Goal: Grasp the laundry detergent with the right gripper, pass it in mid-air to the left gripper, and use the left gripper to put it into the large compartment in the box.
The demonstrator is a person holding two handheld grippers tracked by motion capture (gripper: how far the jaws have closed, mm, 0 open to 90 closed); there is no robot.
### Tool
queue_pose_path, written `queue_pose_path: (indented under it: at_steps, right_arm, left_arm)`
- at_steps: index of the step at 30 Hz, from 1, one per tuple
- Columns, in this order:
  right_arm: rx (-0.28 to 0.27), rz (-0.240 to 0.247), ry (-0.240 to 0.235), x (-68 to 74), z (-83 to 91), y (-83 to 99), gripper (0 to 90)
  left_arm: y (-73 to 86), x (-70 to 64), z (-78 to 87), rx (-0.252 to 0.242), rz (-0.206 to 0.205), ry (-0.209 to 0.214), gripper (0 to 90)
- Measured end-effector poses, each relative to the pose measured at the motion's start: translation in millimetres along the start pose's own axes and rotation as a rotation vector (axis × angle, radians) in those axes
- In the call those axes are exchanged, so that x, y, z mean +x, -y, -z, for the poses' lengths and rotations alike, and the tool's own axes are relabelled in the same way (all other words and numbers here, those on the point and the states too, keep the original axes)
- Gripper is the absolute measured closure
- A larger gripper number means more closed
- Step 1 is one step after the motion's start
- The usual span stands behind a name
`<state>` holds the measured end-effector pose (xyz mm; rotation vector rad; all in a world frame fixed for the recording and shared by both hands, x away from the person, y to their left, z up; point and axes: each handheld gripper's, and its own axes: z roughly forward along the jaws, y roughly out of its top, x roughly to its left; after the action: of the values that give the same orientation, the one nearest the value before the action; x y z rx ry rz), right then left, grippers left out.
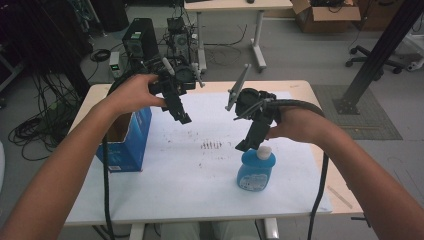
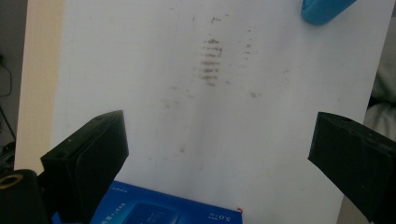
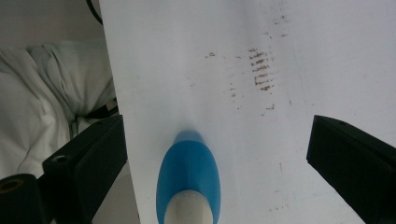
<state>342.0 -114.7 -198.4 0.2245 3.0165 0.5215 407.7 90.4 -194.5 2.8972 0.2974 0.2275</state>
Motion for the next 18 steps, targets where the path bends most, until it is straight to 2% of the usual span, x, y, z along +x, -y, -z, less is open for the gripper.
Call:
queue_pose_path:
  at_steps: [11,18]
  right_arm:
    - [-0.017,0.000,0.010,2.7,8.9,6.9,4.6]
    - [-0.043,-0.005,0.009,4.6,17.6,25.1,4.4]
  left_arm:
    - [0.7,-1.6,1.1,-0.006,0.011,0.001,4.8]
    - [-0.1,-2.2,0.8,-0.012,0.012,0.003,4.7]
